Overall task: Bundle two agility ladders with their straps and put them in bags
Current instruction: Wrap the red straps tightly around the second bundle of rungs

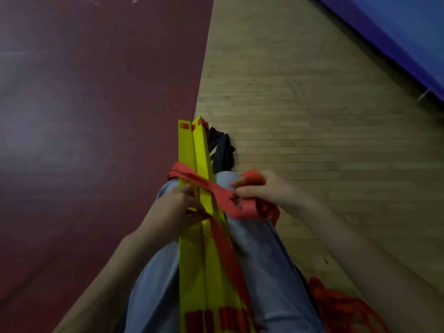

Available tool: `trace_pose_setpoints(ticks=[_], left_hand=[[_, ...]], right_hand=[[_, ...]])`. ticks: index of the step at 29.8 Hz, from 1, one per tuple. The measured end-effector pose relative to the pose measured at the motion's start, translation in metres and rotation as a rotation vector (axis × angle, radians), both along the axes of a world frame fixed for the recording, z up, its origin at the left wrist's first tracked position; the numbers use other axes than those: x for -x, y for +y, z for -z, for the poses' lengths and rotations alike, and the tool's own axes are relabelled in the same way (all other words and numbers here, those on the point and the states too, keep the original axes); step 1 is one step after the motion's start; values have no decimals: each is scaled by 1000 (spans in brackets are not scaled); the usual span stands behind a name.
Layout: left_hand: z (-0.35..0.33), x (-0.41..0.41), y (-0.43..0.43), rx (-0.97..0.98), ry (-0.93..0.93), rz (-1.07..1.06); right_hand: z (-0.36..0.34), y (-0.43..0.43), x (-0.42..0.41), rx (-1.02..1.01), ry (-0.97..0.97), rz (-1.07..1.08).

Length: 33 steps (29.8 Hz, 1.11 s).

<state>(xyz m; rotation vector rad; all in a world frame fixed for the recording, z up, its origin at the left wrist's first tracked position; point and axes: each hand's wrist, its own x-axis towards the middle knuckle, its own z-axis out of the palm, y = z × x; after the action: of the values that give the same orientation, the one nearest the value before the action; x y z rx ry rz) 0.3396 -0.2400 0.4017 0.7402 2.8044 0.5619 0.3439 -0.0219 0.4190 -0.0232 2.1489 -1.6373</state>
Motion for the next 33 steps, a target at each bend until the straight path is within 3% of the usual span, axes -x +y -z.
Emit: trace_pose_setpoints(ticks=[4,10,12,15,16,17,20,22,25,30,33], left_hand=[[-26,0,47,-35,336,-112],[-63,14,74,-330,766,-6],[-59,13,73,-392,665,55],[-33,4,64,-444,-70,157],[-22,-2,60,-419,-231,149],[-11,-9,55,-355,-243,133],[21,-22,37,-120,200,46],[38,-30,24,-64,313,-102],[56,-45,14,-54,324,-252],[58,-48,11,-82,327,-298],[58,-47,14,-124,347,-263]], right_hand=[[-12,-16,-10,-51,-1,-165],[-44,14,-4,154,118,23],[-50,22,-12,241,104,-63],[-35,28,-31,272,-111,-293],[-28,30,-37,274,-166,-349],[-22,29,-43,279,-198,-355],[-5,38,-47,275,-190,-190],[7,46,-49,194,-201,-123],[20,65,-53,46,-189,-63],[28,104,-57,357,-74,289],[16,117,-61,283,-48,150]])
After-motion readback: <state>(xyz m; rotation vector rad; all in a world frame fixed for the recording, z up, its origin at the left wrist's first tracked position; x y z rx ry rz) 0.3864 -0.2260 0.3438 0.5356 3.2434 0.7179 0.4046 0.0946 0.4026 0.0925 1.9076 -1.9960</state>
